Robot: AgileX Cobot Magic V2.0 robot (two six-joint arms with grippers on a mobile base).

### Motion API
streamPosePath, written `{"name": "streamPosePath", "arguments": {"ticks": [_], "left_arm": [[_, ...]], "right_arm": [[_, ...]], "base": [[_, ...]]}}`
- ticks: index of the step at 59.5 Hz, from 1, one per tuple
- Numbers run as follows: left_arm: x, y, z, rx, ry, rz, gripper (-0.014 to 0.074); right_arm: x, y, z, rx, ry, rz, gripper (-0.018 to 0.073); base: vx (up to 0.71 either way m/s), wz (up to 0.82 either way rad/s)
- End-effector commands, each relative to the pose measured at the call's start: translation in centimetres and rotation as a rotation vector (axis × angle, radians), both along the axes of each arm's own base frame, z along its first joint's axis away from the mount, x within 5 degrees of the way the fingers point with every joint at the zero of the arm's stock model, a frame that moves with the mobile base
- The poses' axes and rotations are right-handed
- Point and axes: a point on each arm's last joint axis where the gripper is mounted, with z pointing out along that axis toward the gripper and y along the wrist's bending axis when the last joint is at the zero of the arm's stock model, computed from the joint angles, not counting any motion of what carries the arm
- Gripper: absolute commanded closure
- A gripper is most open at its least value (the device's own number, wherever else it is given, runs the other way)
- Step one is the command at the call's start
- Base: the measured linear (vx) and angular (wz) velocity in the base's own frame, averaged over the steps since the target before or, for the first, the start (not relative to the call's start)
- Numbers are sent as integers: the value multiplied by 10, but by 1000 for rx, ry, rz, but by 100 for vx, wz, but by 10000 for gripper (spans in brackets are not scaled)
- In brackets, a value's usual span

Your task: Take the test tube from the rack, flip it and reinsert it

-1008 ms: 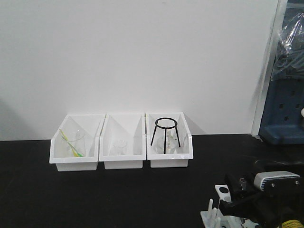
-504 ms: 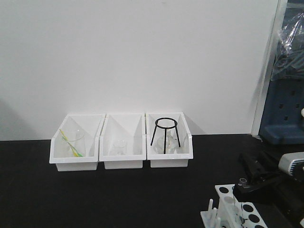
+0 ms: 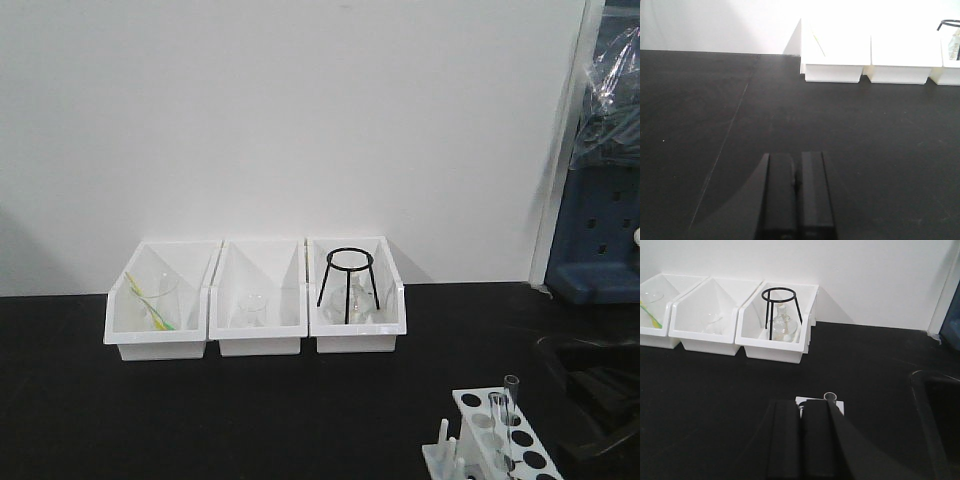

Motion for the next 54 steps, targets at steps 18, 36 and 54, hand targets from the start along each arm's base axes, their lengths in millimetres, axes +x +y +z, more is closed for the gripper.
{"name": "streamPosePath", "arguments": {"ticks": [18, 36, 54], "left_arm": [[0, -1, 7, -1, -88, -12, 603], [0, -1, 7, -1, -88, -12, 603], [0, -1, 7, -1, -88, -12, 603]], "right_arm": [[-8, -2, 26, 13, -119, 5, 571], [-9, -2, 25, 12, -112, 4, 571], [-23, -5, 33, 23, -156, 3, 571]], "base": [[0, 0], [0, 0], [0, 0]]}}
